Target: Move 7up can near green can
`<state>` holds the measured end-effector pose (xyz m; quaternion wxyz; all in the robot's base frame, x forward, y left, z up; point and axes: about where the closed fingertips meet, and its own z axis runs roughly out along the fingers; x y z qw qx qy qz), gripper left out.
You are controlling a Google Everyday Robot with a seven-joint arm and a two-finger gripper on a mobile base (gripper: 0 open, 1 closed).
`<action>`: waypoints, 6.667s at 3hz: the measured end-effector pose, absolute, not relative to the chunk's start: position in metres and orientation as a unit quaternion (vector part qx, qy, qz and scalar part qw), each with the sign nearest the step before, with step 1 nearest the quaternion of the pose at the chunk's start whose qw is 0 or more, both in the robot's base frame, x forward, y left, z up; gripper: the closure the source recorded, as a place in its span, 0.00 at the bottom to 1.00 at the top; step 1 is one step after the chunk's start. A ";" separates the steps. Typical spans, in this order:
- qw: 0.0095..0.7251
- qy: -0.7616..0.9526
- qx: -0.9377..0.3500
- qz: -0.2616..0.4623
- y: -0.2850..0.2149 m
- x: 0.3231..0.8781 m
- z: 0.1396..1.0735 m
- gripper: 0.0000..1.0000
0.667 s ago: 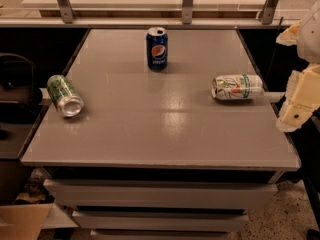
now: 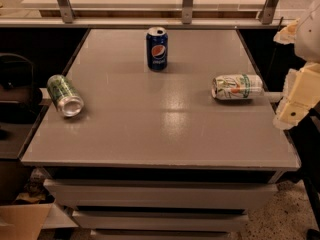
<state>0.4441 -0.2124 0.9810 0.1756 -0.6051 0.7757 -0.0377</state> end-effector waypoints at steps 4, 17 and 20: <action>0.081 0.650 -0.753 -0.064 -0.202 0.562 0.890 0.00; 0.067 0.222 -0.965 -0.119 0.064 0.548 0.901 1.00; 0.041 0.136 -0.983 -0.116 0.152 0.558 0.890 1.00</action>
Offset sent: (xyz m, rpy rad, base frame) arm 0.0917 0.0276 -0.0780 -0.1424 0.0751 0.3424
